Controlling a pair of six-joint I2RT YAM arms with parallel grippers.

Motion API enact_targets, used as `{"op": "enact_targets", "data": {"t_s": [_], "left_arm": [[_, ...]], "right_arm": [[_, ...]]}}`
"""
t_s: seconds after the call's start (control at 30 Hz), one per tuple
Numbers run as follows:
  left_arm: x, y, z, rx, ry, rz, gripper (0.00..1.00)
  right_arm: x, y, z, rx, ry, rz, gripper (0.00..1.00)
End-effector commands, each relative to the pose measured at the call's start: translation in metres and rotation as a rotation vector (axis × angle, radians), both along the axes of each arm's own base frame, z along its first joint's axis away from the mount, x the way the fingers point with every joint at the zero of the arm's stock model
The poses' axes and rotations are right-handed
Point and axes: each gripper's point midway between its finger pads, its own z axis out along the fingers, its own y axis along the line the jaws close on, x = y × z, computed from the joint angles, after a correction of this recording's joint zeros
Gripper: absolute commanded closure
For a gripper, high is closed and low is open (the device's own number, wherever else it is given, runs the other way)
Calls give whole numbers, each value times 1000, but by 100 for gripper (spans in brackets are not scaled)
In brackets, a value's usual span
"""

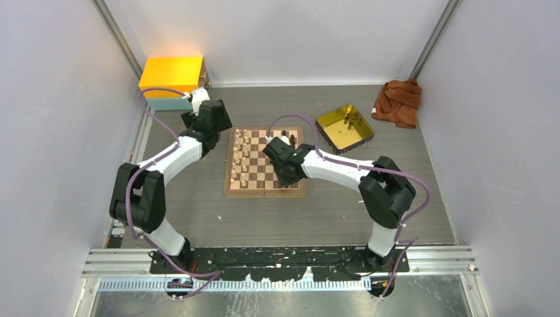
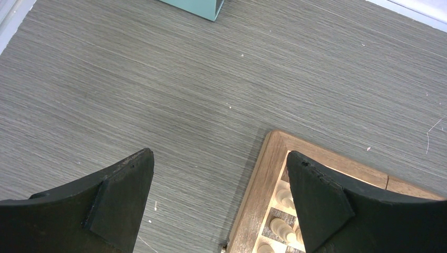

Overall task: Set up the chess pieces on the board
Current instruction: Place the chess piece on the chessboard.

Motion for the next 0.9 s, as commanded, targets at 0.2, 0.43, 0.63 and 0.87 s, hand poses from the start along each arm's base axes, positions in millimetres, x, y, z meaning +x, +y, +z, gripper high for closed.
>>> {"op": "enact_targets", "data": {"t_s": [0.2,0.43,0.63,0.87], "left_arm": [[10,4,16,-3,-62,22,3],[11,3,17,-6,-64,20,3],[11,3,16,-5,-62,20,3],[12,3,17,-6,-64,19,3]], "right_arm": [[10,6,6,20,-32,7,73],[12,6,11,18,-42,14,68],[14,8,21,28,-59,23,68],[16,9,50,44,-85,45,68]]}}
